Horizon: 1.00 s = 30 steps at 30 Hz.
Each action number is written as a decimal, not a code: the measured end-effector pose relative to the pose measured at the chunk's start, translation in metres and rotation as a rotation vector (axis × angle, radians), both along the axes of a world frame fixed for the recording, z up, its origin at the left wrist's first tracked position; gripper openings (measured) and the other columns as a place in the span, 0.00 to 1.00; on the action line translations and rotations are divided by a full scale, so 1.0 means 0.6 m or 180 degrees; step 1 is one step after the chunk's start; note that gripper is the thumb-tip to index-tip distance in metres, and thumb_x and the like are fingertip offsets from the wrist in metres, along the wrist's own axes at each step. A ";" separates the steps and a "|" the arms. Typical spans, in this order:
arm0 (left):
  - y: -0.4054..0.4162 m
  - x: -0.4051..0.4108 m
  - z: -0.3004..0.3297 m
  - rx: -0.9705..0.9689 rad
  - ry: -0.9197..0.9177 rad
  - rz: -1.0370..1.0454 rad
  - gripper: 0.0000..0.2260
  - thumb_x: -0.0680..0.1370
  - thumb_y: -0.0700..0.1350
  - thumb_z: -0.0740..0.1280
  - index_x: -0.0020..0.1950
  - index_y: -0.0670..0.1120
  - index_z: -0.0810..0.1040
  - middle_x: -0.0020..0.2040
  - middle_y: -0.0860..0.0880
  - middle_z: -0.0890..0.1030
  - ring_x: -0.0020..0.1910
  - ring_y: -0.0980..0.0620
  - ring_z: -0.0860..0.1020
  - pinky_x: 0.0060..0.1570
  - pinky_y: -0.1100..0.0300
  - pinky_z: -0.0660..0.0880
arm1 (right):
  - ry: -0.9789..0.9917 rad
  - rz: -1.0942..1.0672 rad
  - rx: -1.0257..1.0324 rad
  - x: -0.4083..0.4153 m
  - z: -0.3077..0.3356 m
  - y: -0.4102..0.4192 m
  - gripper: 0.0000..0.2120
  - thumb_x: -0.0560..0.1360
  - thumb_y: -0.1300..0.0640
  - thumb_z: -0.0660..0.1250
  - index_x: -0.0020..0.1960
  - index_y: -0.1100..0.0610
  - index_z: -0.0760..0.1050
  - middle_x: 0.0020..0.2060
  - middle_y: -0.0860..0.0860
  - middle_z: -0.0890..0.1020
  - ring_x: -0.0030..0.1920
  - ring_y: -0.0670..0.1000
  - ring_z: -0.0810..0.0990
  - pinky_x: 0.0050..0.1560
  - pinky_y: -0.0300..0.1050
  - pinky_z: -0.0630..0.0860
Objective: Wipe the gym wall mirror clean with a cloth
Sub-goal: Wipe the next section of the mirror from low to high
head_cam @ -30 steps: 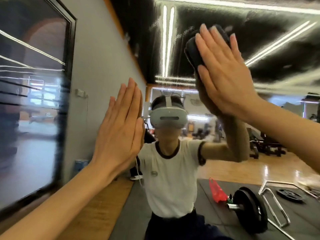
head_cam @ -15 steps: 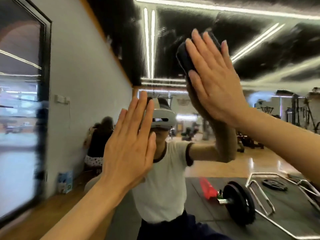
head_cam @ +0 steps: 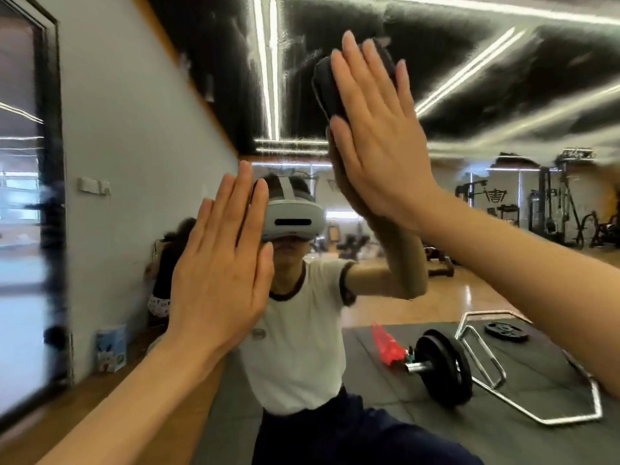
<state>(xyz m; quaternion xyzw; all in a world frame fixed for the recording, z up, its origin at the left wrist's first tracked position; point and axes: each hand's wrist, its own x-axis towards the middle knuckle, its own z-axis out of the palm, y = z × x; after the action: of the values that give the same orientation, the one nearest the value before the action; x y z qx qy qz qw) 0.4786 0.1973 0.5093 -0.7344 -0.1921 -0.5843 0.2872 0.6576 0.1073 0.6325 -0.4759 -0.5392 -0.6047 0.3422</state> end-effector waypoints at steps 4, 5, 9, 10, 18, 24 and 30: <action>-0.007 -0.001 0.001 0.0014 -0.0010 0.0024 0.28 0.83 0.47 0.52 0.83 0.40 0.51 0.83 0.42 0.49 0.82 0.48 0.45 0.80 0.56 0.39 | -0.0096 -0.0097 -0.0328 0.034 -0.204 -0.024 0.27 0.84 0.54 0.52 0.81 0.61 0.54 0.80 0.59 0.55 0.81 0.58 0.51 0.80 0.55 0.43; -0.011 0.005 0.000 0.0091 0.0028 0.0045 0.28 0.83 0.46 0.52 0.82 0.39 0.52 0.83 0.42 0.50 0.82 0.48 0.45 0.80 0.56 0.39 | -0.0190 -0.0176 -0.0460 0.043 -0.257 -0.039 0.28 0.84 0.53 0.53 0.81 0.60 0.53 0.80 0.58 0.55 0.81 0.56 0.51 0.80 0.54 0.43; -0.033 0.057 0.006 0.0333 0.0111 -0.0113 0.27 0.83 0.41 0.55 0.81 0.37 0.54 0.82 0.40 0.53 0.82 0.47 0.49 0.80 0.53 0.43 | -0.0518 -0.0239 -0.0574 0.065 -0.198 -0.041 0.27 0.84 0.51 0.52 0.80 0.60 0.54 0.80 0.58 0.57 0.81 0.56 0.53 0.80 0.55 0.46; -0.035 0.069 0.012 0.0319 0.0064 -0.0154 0.27 0.83 0.40 0.55 0.81 0.37 0.54 0.82 0.40 0.53 0.82 0.46 0.49 0.80 0.53 0.43 | -0.0357 -0.0132 -0.0408 0.056 -0.142 -0.032 0.27 0.84 0.52 0.52 0.80 0.61 0.56 0.80 0.59 0.58 0.80 0.57 0.54 0.80 0.56 0.47; -0.035 0.094 0.022 0.0229 -0.0144 -0.0137 0.27 0.85 0.44 0.51 0.82 0.38 0.51 0.83 0.41 0.50 0.82 0.46 0.48 0.80 0.53 0.42 | 0.0249 -0.0072 -0.0277 0.065 -0.240 -0.043 0.26 0.85 0.52 0.48 0.81 0.61 0.54 0.81 0.58 0.55 0.81 0.56 0.51 0.81 0.56 0.45; -0.028 0.098 0.018 0.0287 -0.0187 -0.0106 0.27 0.85 0.44 0.54 0.82 0.37 0.53 0.82 0.40 0.52 0.82 0.45 0.49 0.80 0.52 0.44 | 0.0149 0.0200 -0.0020 0.014 -0.134 -0.007 0.25 0.84 0.52 0.50 0.80 0.58 0.59 0.79 0.57 0.61 0.80 0.57 0.56 0.80 0.56 0.46; -0.029 0.098 0.021 0.0192 -0.0303 -0.0057 0.25 0.84 0.44 0.53 0.79 0.33 0.59 0.79 0.34 0.60 0.80 0.40 0.56 0.80 0.52 0.45 | -0.0821 0.0077 -0.0213 -0.055 0.025 0.046 0.25 0.84 0.52 0.49 0.79 0.57 0.61 0.79 0.54 0.63 0.80 0.56 0.58 0.79 0.55 0.45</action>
<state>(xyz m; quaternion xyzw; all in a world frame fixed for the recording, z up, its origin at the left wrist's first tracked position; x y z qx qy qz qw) 0.5375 0.1800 0.5218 -0.6985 -0.1813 -0.6266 0.2945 0.6247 0.1347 0.6477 -0.3989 -0.6042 -0.6384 0.2612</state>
